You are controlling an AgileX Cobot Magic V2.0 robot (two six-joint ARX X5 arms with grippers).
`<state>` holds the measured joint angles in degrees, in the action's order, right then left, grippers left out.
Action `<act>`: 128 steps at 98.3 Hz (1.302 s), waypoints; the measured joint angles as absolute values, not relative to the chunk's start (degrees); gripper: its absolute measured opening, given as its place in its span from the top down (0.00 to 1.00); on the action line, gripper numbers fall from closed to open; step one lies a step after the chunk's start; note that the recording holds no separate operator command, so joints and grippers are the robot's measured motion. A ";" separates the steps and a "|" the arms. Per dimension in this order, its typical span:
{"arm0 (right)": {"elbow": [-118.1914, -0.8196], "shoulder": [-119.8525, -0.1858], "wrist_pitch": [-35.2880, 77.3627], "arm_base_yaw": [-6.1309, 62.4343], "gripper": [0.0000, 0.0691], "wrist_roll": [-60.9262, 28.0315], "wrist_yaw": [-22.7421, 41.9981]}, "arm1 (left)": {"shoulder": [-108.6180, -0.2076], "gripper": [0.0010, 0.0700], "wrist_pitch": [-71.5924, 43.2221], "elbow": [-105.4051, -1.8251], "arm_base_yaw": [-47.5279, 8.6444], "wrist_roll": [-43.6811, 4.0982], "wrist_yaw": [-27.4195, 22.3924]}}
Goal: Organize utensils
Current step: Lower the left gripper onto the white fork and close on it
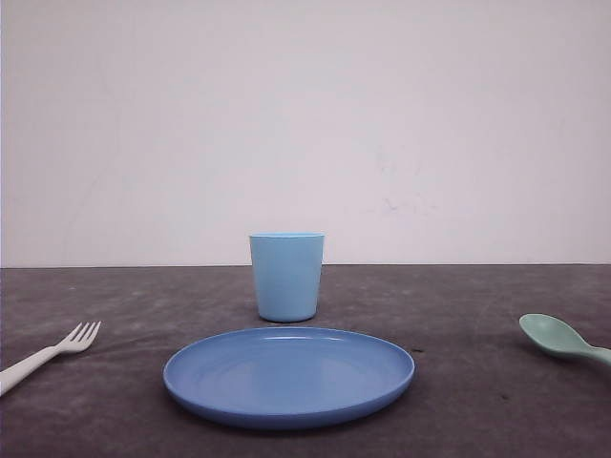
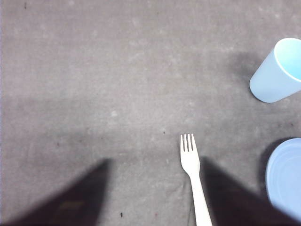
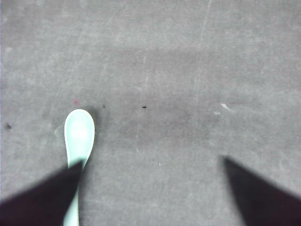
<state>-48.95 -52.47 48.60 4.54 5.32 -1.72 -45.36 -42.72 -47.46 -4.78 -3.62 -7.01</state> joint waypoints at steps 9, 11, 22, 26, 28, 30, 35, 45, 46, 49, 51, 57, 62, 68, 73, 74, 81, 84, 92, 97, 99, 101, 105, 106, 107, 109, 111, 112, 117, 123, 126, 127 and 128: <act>-48.95 -52.47 48.60 4.54 0.02 5.23 -1.69 | -45.36 0.28 -42.72 -47.46 -4.80 -3.62 -7.03; -48.95 -52.47 48.60 4.54 0.02 5.26 -1.67 | -45.36 0.28 -42.72 -47.46 -4.80 -3.64 -7.03; -48.95 -52.47 48.60 4.54 0.02 5.26 -1.69 | -45.36 0.27 -42.72 -47.46 -4.80 -4.08 -7.03; -48.95 -52.47 48.60 4.54 0.02 5.26 -1.69 | -45.36 0.27 -42.72 -47.46 -4.80 -4.45 -7.03; -48.95 -52.47 48.60 4.54 0.02 5.26 -1.69 | -45.36 0.27 -42.74 -47.46 -4.80 -4.73 -7.05; -48.95 -52.47 48.60 4.54 0.02 5.26 -1.69 | -45.39 0.27 -42.74 -47.46 -4.80 -5.10 -7.09; -48.95 -52.47 48.60 4.54 0.02 5.26 -1.69 | -45.45 0.27 -42.98 -47.46 -4.97 -5.89 -7.40; -48.95 -52.47 48.60 4.54 0.02 5.26 -1.69 | -46.70 0.27 -43.75 -47.33 -7.11 -8.12 -7.79; -48.95 -52.47 48.60 4.54 0.02 5.26 -1.69 | -46.83 0.27 -43.68 -47.24 -7.38 -8.32 -7.79; -48.95 -52.47 48.62 4.54 0.02 5.26 -1.69 | -47.20 0.27 -43.53 -46.85 -8.21 -8.84 -7.81; -48.95 -52.47 48.62 4.54 0.02 5.26 -1.69 | -47.42 0.27 -43.51 -46.48 -8.82 -9.23 -7.81; -48.95 -52.47 48.60 4.54 0.02 5.26 -1.69 | -48.31 0.27 -43.44 -44.93 -10.70 -10.50 -7.84; -48.95 -52.47 48.60 4.54 0.02 5.26 -1.69 | -49.34 0.27 -42.85 -43.31 -12.38 -11.73 -7.84; -48.95 -52.47 48.60 4.54 0.02 5.26 -1.69 | -50.76 0.27 -40.86 -41.19 -14.48 -13.28 -7.81; -48.95 -52.47 48.60 4.54 0.02 5.26 -1.69 | -51.90 0.27 -39.18 -39.66 -16.16 -14.52 -7.79; -48.95 -52.47 48.60 4.54 0.02 5.26 -1.69 | -52.25 0.27 -38.65 -39.27 -16.67 -14.87 -7.77; -48.95 -52.47 48.60 4.54 0.02 5.26 -1.69 | -53.87 0.27 -36.25 -37.85 -18.90 -16.58 -7.27; -48.95 -52.47 48.60 4.54 0.02 5.26 -1.69 | -54.57 0.27 -35.14 -37.45 -19.81 -17.21 -6.59; -48.95 -52.47 48.60 4.54 0.02 5.26 -1.69 | -56.86 0.27 -33.04 -37.32 -22.26 -18.13 -4.01; -48.95 -52.47 48.62 4.54 0.02 5.26 -1.69 | -58.46 0.27 -31.81 -37.32 -23.64 -18.61 -2.44; -48.95 -52.47 48.60 4.54 0.02 5.26 -1.69 | -59.09 0.27 -31.35 -37.32 -24.14 -18.81 -1.80; -48.95 -52.47 48.60 4.54 0.02 5.26 -1.69 | -59.83 0.27 -30.94 -37.32 -24.67 -19.00 -1.28; -48.95 -52.47 48.62 4.54 0.02 5.26 -1.69 | -61.30 0.27 -30.11 -37.32 -25.54 -19.29 -0.56; -48.95 -52.47 48.62 4.54 0.02 5.26 -1.69 | -61.67 0.27 -29.89 -37.32 -25.76 -19.33 -0.40; -48.95 -52.47 48.62 4.54 0.02 5.26 -1.69 | -61.87 0.27 -29.76 -37.32 -25.96 -19.35 -0.30; -48.95 -52.47 48.60 4.54 0.02 5.26 -1.69 | -62.83 0.27 -29.21 -37.32 -26.37 -19.49 -0.03; -48.95 -52.47 48.62 4.54 0.02 5.26 -1.69 | -63.59 0.27 -28.71 -37.32 -26.72 -19.62 0.12; -48.95 -52.47 48.60 4.54 0.02 5.26 -1.69 | -64.03 0.27 -28.38 -37.32 -26.92 -19.66 0.14; -48.95 -52.47 48.60 4.54 0.02 5.26 -1.69 | -66.06 0.27 -26.96 -37.32 -27.68 -19.90 0.47; -48.95 -52.47 48.62 4.54 0.02 5.26 -1.69 | -68.42 0.27 -25.61 -37.32 -28.42 -20.27 1.30; -48.95 -52.47 48.62 4.54 0.02 5.26 -1.69 | -69.78 0.27 -24.88 -37.32 -28.69 -20.43 1.52; -48.95 -52.47 48.62 4.54 0.02 5.26 -1.69 | -70.15 0.27 -24.67 -37.32 -28.73 -20.43 1.54; -48.95 -52.47 48.62 4.54 0.02 5.26 -1.69 | -70.50 0.27 -24.51 -37.32 -28.77 -20.45 1.56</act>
<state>-48.95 -52.47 48.62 4.54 5.26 -1.69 -70.50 -24.51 -37.32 -28.77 -20.45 1.56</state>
